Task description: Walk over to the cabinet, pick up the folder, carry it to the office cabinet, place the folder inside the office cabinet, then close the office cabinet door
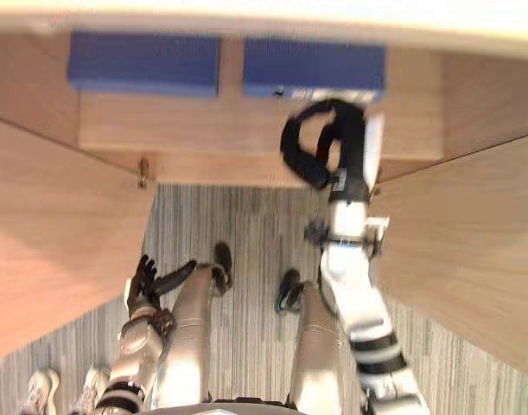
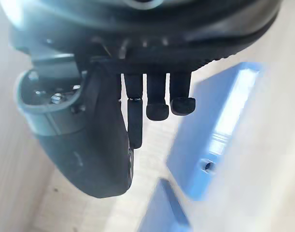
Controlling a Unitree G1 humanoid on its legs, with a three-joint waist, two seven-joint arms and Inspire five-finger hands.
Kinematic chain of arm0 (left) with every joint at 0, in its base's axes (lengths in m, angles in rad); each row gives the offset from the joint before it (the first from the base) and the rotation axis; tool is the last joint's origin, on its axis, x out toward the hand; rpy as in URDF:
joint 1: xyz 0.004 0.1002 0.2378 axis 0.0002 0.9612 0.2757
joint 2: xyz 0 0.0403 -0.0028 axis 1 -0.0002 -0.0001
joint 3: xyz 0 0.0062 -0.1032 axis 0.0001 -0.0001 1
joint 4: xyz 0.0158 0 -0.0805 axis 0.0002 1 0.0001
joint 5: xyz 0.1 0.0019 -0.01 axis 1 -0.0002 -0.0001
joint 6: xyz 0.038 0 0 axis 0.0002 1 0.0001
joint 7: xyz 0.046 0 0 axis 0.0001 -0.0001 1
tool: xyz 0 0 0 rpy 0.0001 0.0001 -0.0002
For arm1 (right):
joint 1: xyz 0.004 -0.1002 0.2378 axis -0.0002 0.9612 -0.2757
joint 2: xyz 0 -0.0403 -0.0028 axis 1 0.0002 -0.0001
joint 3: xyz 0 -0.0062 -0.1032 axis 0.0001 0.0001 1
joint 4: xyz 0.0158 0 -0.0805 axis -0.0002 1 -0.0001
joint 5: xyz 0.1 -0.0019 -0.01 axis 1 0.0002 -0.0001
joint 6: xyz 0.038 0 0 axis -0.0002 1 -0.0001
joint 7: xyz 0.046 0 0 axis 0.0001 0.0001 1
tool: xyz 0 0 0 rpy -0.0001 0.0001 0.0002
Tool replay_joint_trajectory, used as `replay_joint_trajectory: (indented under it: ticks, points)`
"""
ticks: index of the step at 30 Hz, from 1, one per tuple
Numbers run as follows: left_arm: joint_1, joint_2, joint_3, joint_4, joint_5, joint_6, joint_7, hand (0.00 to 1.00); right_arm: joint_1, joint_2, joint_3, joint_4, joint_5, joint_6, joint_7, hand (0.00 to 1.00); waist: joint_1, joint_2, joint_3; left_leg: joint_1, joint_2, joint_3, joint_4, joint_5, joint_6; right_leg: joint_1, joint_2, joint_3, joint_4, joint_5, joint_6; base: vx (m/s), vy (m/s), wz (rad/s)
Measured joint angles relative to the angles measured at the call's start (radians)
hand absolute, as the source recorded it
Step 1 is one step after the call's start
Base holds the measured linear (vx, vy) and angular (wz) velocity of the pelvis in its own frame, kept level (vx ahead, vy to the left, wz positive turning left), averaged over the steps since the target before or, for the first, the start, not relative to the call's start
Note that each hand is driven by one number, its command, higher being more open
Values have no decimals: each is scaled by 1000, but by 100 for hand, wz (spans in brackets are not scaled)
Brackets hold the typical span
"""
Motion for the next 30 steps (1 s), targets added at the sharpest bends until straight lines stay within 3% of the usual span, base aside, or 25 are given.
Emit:
replay_joint_trajectory:
  ticks: [3, 4, 10, 13, 16, 24, 27, 30]
  points:
    - [8, 15, -4, 86, 31, 4, -12, 100, 137, 61, 7, 140, 0, -23, 78, 0, -9, -35, -48, 153, -14, 32, -126, 30, 6, 145, 17, 13, -154, 51, 12, 207, 28, -18]
    - [17, 27, -18, 149, 55, 10, -23, 100, 182, 83, 4, 288, -1, -26, 117, 100, -25, -48, -99, 236, -29, 49, -230, 62, 7, 230, 30, 17, -285, 102, 20, 264, 37, -14]
    - [39, 31, -41, 233, 135, 38, -49, 100, 181, 150, -121, 732, -18, -13, 156, 100, -47, -45, -175, 457, -69, 116, -480, 141, 9, 414, 44, 54, -527, 210, 31, 170, 16, -24]
    - [71, 39, -40, 258, 159, 45, -60, 100, 182, 179, -222, 913, -8, 1, 155, 100, -53, -39, -224, 571, -71, 156, -588, 170, -11, 487, 60, 93, -594, 244, 30, 94, -29, -43]
    - [73, 29, -40, 302, 177, 53, -68, 100, 172, 181, -335, 1042, 44, 20, 145, 100, -74, -15, -258, 660, -73, 173, -688, 209, -24, 527, 75, 114, -617, 260, 30, 32, -30, -23]
    - [74, 14, -38, 360, 216, 86, -88, 100, 172, 181, -524, 1102, 226, 45, 122, 100, -101, 1, -268, 767, -89, 232, -794, 262, -28, 559, 82, 193, -656, 291, 25, -71, 20, -30]
    - [87, 14, -16, 365, 234, 93, -100, 100, 186, 183, -623, 1035, 278, 45, 109, 100, -110, 17, -269, 782, -95, 290, -798, 249, -42, 548, 82, 262, -674, 317, 27, -139, 57, -63]
    - [125, 8, 2, 368, 252, 99, -108, 100, 211, 183, -710, 887, 342, 44, 93, 100, -142, 41, -275, 789, -98, 363, -800, 234, -48, 514, 90, 345, -680, 326, 29, -143, 39, -76]
